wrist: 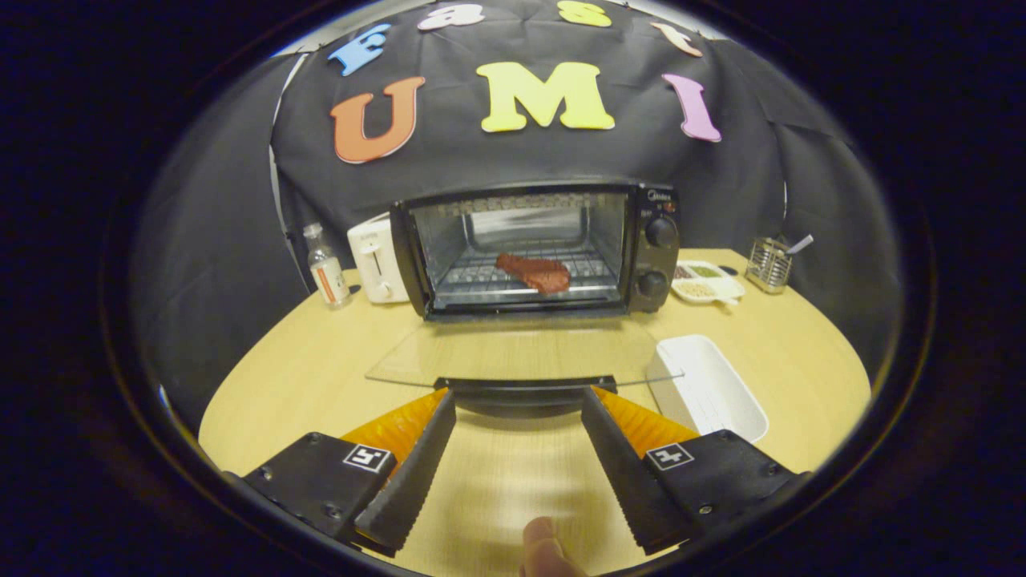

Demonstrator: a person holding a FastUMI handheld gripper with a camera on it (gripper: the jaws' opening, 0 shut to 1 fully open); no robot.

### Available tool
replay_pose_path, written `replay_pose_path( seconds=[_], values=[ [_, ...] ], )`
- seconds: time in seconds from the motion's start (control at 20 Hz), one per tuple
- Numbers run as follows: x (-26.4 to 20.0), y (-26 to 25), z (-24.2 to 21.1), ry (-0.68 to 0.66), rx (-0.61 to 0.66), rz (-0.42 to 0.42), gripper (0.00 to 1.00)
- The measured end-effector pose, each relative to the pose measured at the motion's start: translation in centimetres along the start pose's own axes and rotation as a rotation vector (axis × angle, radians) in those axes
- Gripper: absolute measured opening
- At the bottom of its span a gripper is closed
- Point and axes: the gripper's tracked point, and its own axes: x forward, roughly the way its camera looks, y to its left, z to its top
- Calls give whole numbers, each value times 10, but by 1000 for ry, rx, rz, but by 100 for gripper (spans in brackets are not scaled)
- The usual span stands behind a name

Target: Open the toaster oven, put the food inside, and close the toaster oven door.

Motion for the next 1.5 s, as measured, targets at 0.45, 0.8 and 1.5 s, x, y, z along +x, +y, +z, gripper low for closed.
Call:
replay_pose_path(
  seconds=[0.45,0.8,1.5],
  values=[
    [27,-4,-34,145,14,-11,100],
    [33,-6,-23,122,1,-22,100],
    [42,-32,57,35,40,-66,100]
  ],
)
